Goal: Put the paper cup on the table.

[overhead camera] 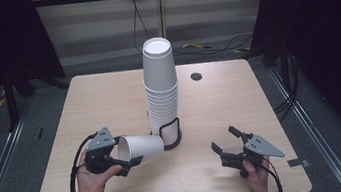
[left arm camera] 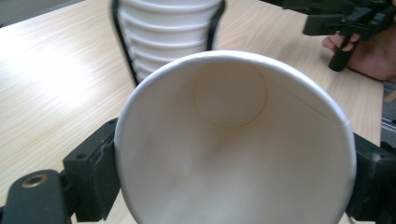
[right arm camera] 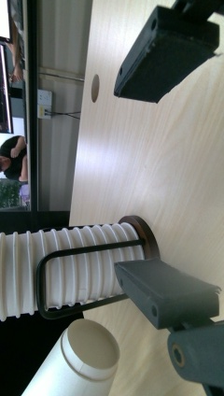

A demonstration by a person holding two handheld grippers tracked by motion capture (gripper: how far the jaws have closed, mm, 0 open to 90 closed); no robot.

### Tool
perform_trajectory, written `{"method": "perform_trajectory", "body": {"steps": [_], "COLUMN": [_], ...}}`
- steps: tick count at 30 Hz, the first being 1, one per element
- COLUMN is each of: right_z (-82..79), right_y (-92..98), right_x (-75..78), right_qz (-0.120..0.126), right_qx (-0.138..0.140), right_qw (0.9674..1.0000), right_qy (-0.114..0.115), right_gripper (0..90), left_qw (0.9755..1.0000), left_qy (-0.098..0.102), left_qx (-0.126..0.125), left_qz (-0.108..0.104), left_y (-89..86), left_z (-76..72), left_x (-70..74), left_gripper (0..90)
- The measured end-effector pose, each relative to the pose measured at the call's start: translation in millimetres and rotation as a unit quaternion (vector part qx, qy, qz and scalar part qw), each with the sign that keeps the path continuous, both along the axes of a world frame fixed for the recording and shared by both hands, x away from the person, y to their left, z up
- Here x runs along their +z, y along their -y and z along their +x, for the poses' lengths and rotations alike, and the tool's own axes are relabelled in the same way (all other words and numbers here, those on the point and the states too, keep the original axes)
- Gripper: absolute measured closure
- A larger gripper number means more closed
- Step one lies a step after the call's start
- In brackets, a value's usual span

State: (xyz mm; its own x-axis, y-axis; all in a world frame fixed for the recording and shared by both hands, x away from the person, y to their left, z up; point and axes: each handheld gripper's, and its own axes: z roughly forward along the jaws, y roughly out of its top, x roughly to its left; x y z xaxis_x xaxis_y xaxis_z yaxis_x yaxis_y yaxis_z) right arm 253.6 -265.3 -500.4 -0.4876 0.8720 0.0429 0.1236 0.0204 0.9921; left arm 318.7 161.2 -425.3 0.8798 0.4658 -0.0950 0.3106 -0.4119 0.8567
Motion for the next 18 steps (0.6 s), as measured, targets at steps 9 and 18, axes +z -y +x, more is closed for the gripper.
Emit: {"method": "perform_trajectory", "body": {"steps": [9,18], "right_z": [-7.4,-10.1], "right_y": [1.3,0.3], "right_x": [-2.3,-3.2], "right_qz": [0.009,0.003], "right_qx": [-0.004,-0.002], "right_qw": [0.9993,0.9986], "right_qy": [0.037,0.054], "right_gripper": [13.1,13.1], "left_qw": [0.9985,0.9931], "left_qy": [-0.018,-0.041], "left_qx": [0.039,0.063], "left_qz": [0.034,0.09], "left_y": [-17.2,-13.9], "left_z": [15.3,35.9], "left_x": [7.0,9.6], "left_gripper": [11.7,11.5]}}
